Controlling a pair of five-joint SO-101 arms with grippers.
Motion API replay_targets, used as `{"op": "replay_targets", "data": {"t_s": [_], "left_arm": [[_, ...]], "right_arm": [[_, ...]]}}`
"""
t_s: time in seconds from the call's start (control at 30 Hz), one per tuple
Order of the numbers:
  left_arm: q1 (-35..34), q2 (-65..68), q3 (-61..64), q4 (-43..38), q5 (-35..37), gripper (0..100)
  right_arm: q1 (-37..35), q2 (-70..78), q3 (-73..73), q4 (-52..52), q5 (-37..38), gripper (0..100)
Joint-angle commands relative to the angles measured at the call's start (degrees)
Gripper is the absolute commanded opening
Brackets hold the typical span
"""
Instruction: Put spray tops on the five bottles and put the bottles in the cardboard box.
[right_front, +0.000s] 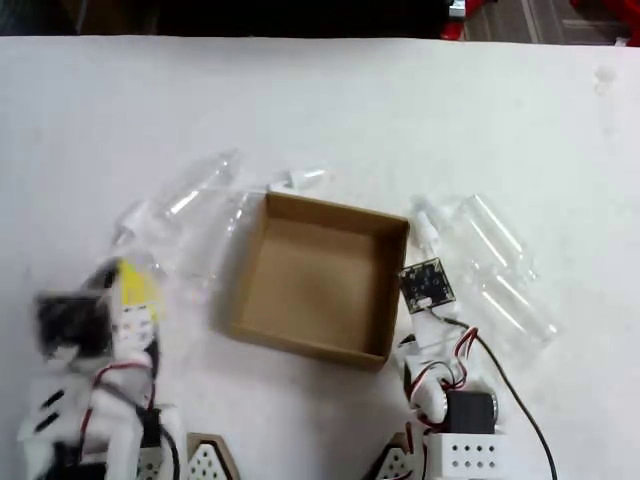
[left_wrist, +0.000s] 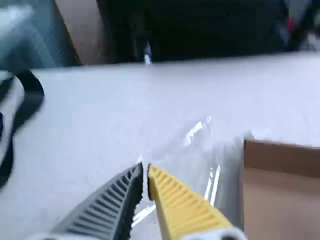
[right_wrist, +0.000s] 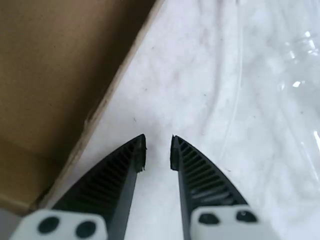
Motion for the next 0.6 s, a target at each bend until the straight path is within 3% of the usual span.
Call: {"op": "replay_targets", "data": {"t_s": [0.0,0.2,0.3,0.43,0.57], "left_arm": [[-4.5,0.3,-7.1,2.4,-0.4,2],[-13.4,0.3,-5.7,1.4,-24.8,2],[-17.4,0.7,-5.3,-3.7,-22.0,2],[-23.8,3.1,-5.5,-4.1,-19.4,3],[-26.3,16.9,-6.6,-4.0,-21.0,7]], "right_arm": [[-0.2,0.0,0.5,-1.0,0.4,6.7],[-0.2,0.0,0.5,-1.0,0.4,6.7],[-0.2,0.0,0.5,-1.0,0.4,6.7],[-0.3,0.0,0.5,-1.0,0.4,6.7],[-0.3,0.0,0.5,-1.0,0.4,6.7]]}}
